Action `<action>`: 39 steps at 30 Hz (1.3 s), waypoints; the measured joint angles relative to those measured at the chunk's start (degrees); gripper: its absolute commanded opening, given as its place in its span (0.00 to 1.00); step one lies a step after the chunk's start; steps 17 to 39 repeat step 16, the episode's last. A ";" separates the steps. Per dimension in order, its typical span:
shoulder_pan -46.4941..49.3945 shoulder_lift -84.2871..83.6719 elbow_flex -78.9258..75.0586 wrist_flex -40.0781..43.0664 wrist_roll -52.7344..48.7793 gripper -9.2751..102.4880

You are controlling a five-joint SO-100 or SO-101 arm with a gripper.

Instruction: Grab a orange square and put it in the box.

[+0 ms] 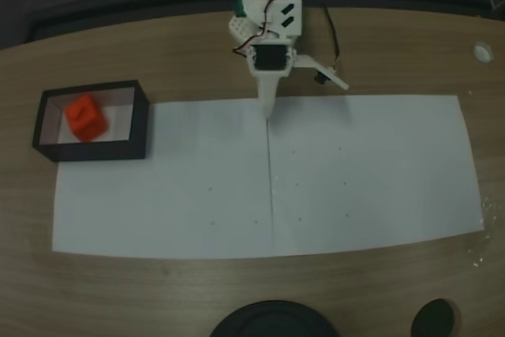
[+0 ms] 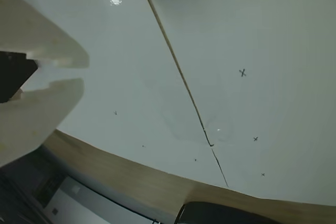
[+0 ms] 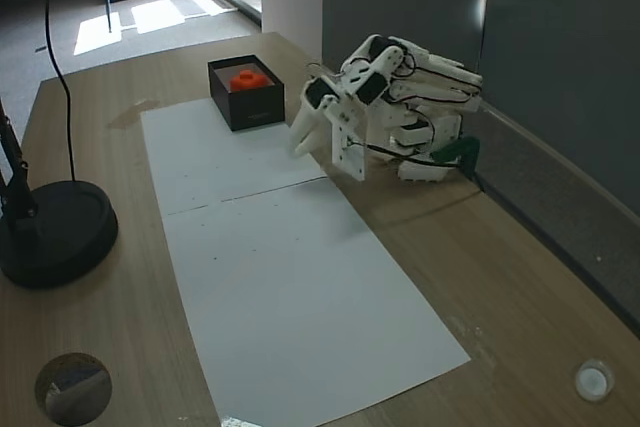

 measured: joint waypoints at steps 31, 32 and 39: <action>-1.05 0.00 -1.14 10.81 11.69 0.08; -1.05 0.00 -1.14 10.81 11.69 0.08; -1.05 0.00 -1.14 10.81 11.69 0.08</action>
